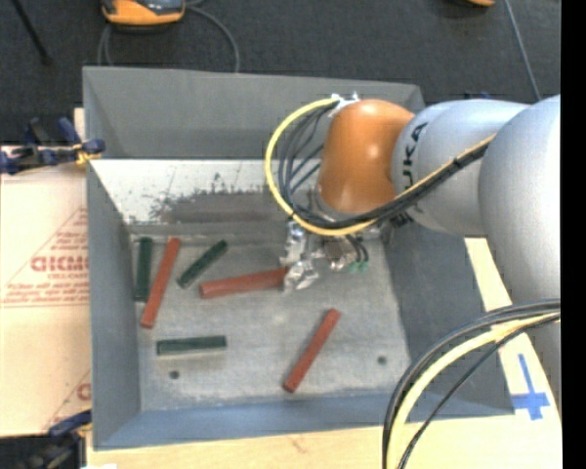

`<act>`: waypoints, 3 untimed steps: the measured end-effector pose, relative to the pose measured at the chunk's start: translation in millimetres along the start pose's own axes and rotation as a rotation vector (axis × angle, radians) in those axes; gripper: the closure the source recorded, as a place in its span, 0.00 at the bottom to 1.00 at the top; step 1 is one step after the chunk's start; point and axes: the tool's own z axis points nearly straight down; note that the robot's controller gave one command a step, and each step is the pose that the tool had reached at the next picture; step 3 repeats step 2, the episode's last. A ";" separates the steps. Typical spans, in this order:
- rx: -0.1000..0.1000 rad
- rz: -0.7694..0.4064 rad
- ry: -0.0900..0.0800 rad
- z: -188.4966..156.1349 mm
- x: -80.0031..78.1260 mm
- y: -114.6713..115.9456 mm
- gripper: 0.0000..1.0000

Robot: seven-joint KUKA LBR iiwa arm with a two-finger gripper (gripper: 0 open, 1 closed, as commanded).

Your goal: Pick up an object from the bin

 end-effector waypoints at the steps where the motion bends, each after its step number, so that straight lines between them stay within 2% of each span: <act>1: 0.000 0.000 0.000 0.0 -0.1 0.0 1.00; 2: 0.000 -0.037 -0.003 -129.9 1.2 -2.6 1.00; 3: 0.000 -0.037 -0.003 -129.9 1.2 -2.6 1.00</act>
Offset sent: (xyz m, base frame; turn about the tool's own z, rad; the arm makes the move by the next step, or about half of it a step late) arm -0.0029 -0.0015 0.1282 -0.0395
